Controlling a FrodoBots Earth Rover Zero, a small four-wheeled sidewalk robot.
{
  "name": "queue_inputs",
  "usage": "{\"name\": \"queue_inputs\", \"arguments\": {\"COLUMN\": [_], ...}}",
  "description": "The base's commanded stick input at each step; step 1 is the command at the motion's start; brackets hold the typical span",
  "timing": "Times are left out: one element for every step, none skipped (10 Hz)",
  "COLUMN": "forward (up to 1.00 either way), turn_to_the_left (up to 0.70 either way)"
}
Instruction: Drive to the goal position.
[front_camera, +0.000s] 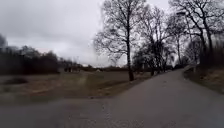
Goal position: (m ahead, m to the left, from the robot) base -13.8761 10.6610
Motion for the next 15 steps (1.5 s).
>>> {"name": "queue_inputs", "arguments": {"forward": [0.00,0.00,0.00,0.00,0.00,0.00,0.00,0.00,0.00,0.00,0.00,0.00,0.00,0.00,0.00], "turn_to_the_left": [1.00,1.00,1.00,1.00,1.00,1.00,1.00,1.00,1.00,1.00,1.00,1.00,1.00,1.00,1.00]}}
